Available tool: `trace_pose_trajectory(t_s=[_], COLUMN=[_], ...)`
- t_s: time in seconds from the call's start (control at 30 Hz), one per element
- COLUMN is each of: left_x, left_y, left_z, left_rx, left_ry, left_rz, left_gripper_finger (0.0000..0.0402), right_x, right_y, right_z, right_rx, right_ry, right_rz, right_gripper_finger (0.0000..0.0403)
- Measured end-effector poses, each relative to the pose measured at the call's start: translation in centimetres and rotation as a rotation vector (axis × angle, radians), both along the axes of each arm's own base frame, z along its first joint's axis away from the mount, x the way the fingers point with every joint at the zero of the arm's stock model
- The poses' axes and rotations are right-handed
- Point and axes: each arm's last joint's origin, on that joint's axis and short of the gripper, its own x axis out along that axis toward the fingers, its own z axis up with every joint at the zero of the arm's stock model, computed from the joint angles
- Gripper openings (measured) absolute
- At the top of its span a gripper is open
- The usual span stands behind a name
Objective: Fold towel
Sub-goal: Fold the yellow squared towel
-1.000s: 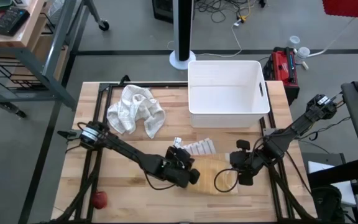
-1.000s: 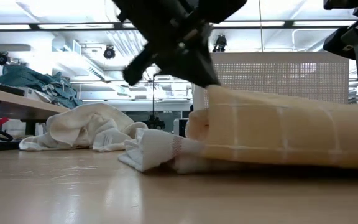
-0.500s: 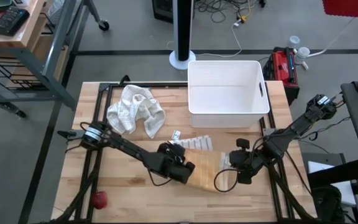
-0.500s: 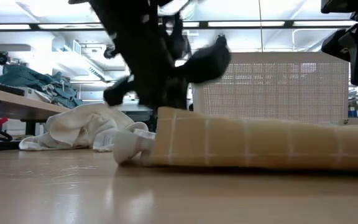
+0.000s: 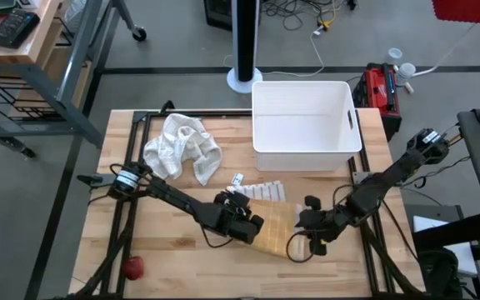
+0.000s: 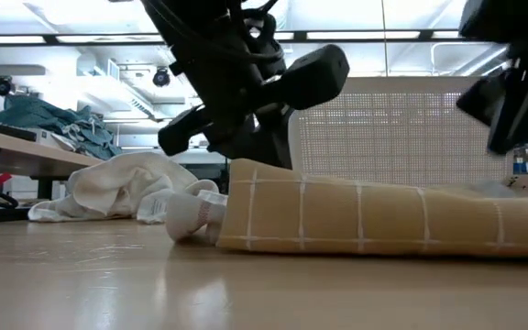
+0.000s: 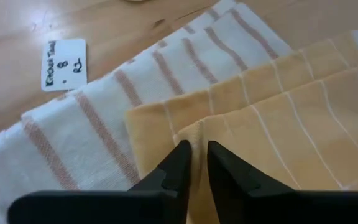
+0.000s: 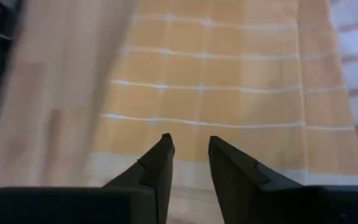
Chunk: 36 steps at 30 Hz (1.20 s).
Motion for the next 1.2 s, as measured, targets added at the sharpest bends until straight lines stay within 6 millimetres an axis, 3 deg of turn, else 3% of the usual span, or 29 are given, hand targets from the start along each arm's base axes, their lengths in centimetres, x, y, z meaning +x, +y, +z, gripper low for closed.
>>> trace_pose_trajectory(t_s=[0.3,0.5,0.7,0.83,1.07,1.2], left_x=[-1.4,-2.2,0.1,-0.2,-1.0,-1.4], left_y=[0.4,0.1,-3.0,-4.2,-4.1,-3.3], left_z=[1.1,1.4,2.3,1.7,-0.5,-2.4], left_rx=[0.045,0.034,-0.022,-0.024,-0.045,-0.051], left_ry=[0.116,0.165,-0.098,-0.124,-0.103,-0.073], left_rz=[-0.02,-0.017,-0.23,-0.272,-0.216,-0.178], left_gripper_finger=[0.0055,0.004,0.0038,0.0037,0.0036,0.0036], right_x=[1.5,1.5,1.1,0.9,0.3,0.3], right_y=[-1.0,-1.2,-1.4,-1.5,-1.7,-1.4], right_z=[-4.9,-6.0,-5.2,-4.0,-1.7,-1.5], right_rx=[-0.143,-0.19,-0.173,-0.146,-0.069,-0.021], right_ry=[0.161,0.226,0.219,0.179,0.102,0.1], right_rz=[-0.121,-0.157,-0.144,-0.141,-0.122,-0.092], right_gripper_finger=[0.0045,0.0006,0.0003,0.0001,0.0001,0.0])
